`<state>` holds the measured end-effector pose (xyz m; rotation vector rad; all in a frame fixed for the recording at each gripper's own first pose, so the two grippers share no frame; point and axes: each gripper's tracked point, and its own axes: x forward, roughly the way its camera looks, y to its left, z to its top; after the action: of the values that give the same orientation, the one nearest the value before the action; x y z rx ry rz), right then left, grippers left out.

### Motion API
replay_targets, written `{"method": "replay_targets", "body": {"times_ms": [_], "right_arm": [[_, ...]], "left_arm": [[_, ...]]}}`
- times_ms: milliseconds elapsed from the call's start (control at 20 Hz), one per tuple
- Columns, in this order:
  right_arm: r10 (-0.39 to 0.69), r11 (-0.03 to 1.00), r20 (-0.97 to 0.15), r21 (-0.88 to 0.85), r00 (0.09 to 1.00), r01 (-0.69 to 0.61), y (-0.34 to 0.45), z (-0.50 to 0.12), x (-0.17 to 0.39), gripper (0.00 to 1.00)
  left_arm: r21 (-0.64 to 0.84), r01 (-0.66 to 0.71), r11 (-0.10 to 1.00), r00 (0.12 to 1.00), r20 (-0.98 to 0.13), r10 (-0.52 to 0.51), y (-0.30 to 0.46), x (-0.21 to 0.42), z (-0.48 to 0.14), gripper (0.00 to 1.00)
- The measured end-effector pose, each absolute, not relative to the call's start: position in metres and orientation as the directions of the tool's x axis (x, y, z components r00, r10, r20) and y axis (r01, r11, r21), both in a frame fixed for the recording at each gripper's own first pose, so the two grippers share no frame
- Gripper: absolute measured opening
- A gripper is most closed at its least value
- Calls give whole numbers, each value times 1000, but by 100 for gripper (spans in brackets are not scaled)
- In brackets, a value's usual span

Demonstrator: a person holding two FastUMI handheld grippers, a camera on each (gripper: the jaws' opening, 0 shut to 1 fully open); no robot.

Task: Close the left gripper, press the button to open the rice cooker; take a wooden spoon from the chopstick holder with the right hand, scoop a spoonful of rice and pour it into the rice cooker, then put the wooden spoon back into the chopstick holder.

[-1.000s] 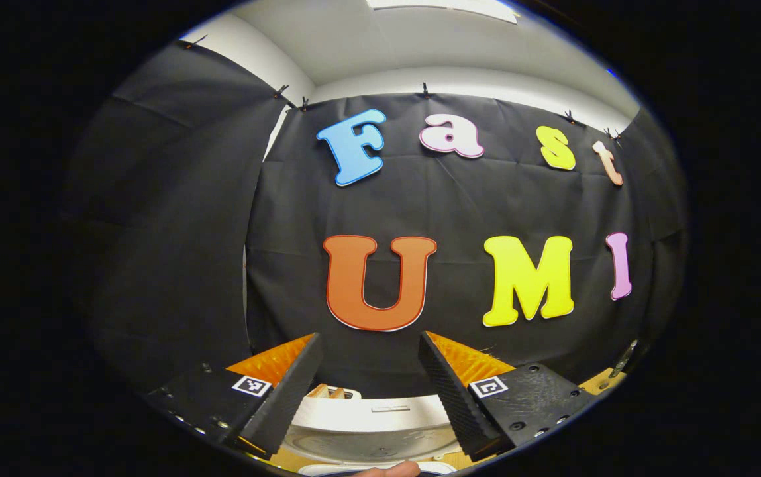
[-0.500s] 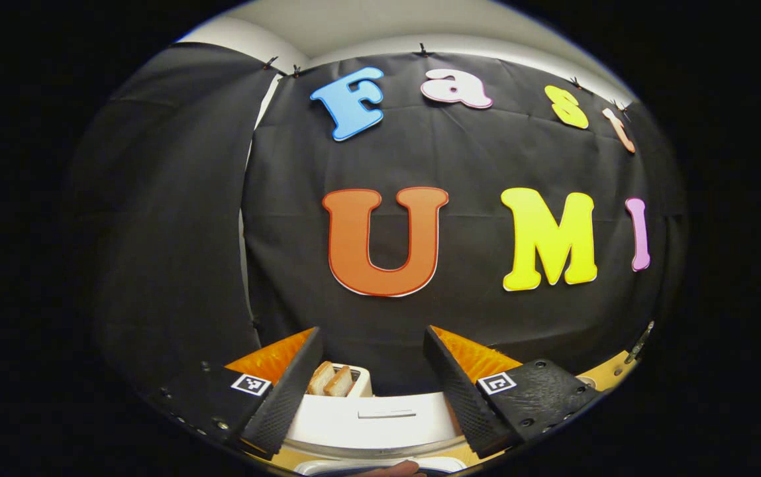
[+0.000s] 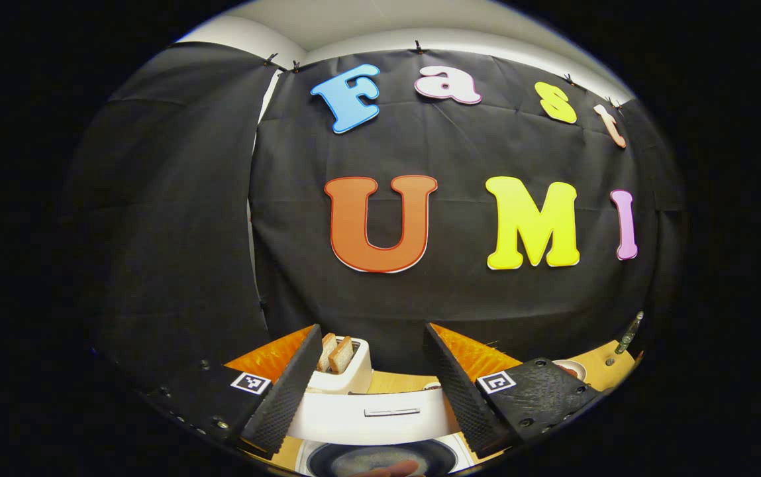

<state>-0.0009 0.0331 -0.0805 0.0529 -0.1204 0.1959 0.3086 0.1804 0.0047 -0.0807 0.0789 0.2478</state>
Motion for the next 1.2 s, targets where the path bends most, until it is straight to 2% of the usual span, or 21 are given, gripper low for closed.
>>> {"method": "replay_targets", "body": {"times_ms": [150,400,450,500,700,850,1200], "right_arm": [[203,977,111,45,973,-209,36,-85,-18,100],[213,974,118,55,970,-220,45,-86,-42,100],[227,969,115,68,967,-236,51,-86,-46,94],[235,967,102,76,967,-243,52,-91,-48,100],[237,966,91,88,967,-245,54,-91,-67,100],[190,977,104,77,976,-199,49,-85,-78,100],[247,963,92,91,965,-255,70,-98,-93,99]], "left_arm": [[-85,-274,958,958,-109,264,173,286,-9,98],[-117,-269,956,944,-226,238,155,250,-57,97],[-136,-276,952,941,-239,239,154,244,-67,97],[-148,-263,953,940,-260,219,148,238,-78,96],[-140,-213,967,936,-314,160,132,214,-114,92],[-146,-204,968,927,-346,144,130,203,-132,94],[-103,-217,971,862,-486,141,126,193,-181,95]]}}
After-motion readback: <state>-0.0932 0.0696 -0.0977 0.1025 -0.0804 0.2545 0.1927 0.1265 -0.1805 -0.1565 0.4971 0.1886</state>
